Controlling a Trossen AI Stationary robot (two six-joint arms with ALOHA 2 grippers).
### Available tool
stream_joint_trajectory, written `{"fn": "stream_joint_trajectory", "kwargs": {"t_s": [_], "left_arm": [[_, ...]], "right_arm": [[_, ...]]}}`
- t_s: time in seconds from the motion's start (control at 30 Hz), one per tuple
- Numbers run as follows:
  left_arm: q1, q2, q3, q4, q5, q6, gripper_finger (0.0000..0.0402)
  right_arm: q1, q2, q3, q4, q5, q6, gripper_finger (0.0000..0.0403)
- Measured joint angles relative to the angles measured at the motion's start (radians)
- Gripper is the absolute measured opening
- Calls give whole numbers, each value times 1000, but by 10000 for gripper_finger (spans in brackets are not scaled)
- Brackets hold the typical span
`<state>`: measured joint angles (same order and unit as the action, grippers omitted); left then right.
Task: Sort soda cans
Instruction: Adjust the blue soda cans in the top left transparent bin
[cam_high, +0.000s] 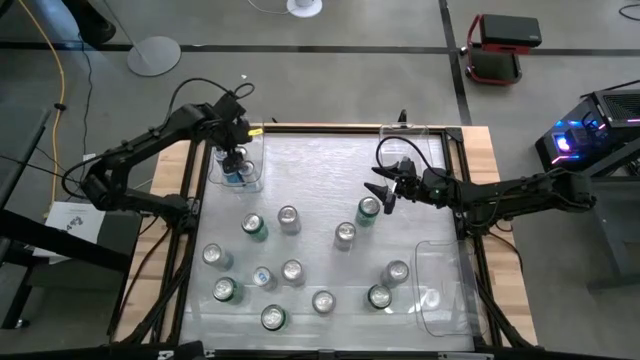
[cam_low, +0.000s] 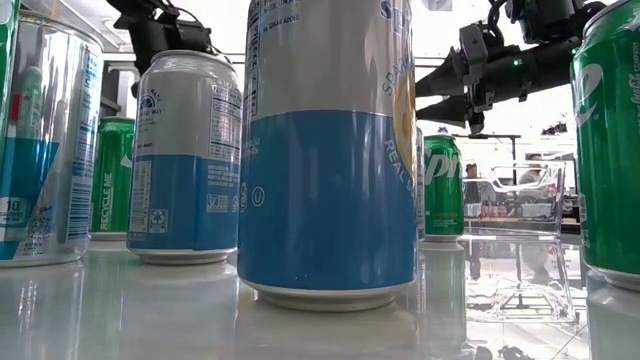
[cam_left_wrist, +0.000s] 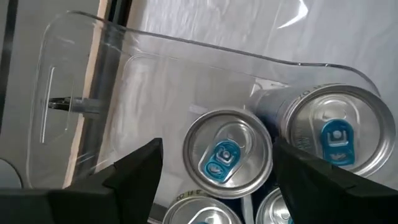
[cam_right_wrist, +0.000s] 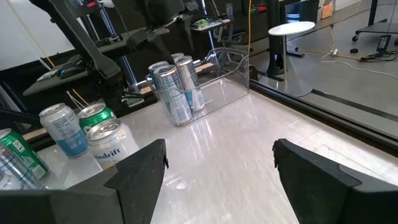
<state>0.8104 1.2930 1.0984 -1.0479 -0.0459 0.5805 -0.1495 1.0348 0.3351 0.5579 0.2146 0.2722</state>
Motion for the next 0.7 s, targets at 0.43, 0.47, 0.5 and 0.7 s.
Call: {"fn": "stream_joint_trajectory", "kwargs": {"t_s": [0.43,0.47,0.5,0.7], "left_arm": [[2,50,-30,26,13,24,254],[1,50,-31,28,12,26,247],[1,50,-31,30,11,28,241],[1,50,-32,60,11,34,223]], "right_arm": [[0,0,0,0,0,-3,288],[0,0,0,0,0,-3,288],[0,0,0,0,0,-3,288],[0,0,0,0,0,-3,288]]}}
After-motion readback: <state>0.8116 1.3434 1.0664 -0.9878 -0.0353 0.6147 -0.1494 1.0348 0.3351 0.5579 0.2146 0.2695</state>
